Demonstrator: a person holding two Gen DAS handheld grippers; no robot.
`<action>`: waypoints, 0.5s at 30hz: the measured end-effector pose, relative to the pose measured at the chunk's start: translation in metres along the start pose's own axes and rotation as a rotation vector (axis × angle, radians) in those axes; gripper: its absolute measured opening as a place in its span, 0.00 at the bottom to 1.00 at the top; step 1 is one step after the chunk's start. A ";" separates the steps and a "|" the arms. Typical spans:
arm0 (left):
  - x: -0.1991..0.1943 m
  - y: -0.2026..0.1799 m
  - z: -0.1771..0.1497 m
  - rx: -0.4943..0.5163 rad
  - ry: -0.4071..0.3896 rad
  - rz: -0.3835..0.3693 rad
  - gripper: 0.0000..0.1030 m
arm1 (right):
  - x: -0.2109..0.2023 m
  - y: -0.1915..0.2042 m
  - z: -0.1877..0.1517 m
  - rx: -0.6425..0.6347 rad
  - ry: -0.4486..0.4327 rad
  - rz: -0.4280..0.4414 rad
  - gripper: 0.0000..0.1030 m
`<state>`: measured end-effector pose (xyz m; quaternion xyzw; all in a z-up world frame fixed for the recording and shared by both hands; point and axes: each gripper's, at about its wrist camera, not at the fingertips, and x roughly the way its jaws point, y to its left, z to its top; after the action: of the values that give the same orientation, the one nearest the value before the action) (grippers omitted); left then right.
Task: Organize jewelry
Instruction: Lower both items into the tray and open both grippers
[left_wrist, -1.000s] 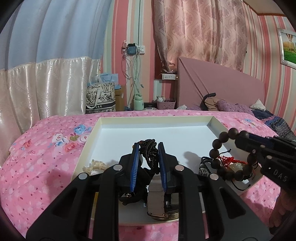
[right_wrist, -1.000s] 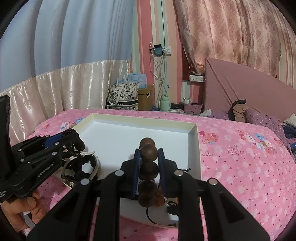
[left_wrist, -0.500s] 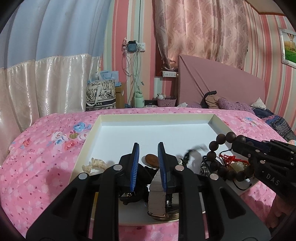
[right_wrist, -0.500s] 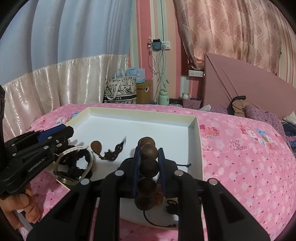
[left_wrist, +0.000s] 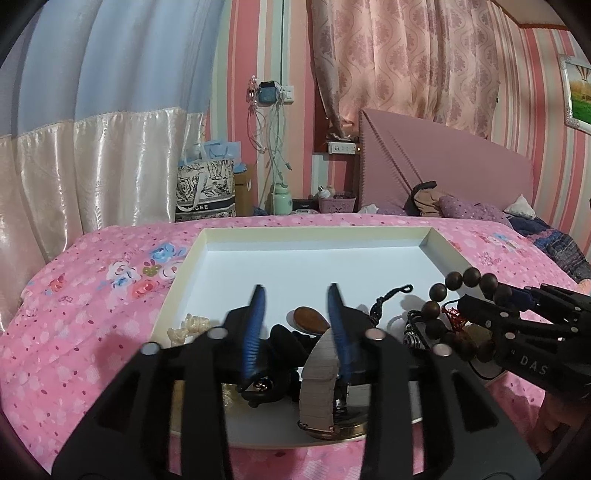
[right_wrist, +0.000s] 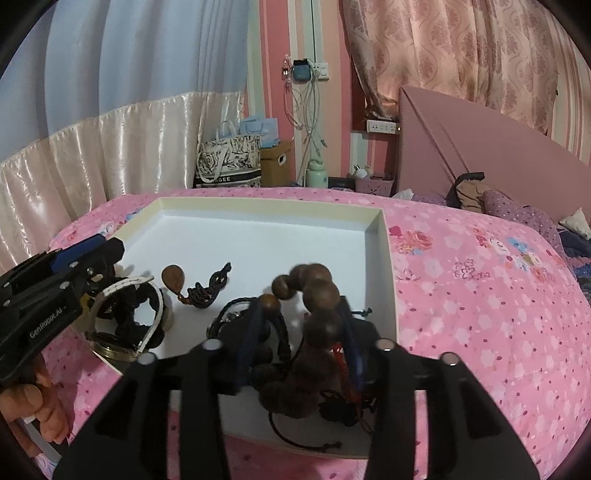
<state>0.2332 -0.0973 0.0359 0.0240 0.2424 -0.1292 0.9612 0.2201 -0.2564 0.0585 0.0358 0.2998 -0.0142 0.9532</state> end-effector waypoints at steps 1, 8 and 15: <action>0.000 0.000 0.000 -0.001 -0.001 0.002 0.39 | 0.000 -0.001 0.000 0.002 -0.001 -0.003 0.47; -0.004 0.001 -0.001 -0.013 -0.027 0.019 0.60 | -0.008 -0.007 0.001 0.018 -0.024 -0.002 0.57; -0.005 0.000 0.000 -0.019 -0.042 0.021 0.70 | -0.016 -0.019 0.002 0.040 -0.064 -0.034 0.60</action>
<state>0.2288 -0.0959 0.0379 0.0146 0.2229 -0.1171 0.9677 0.2071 -0.2758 0.0685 0.0493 0.2695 -0.0374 0.9610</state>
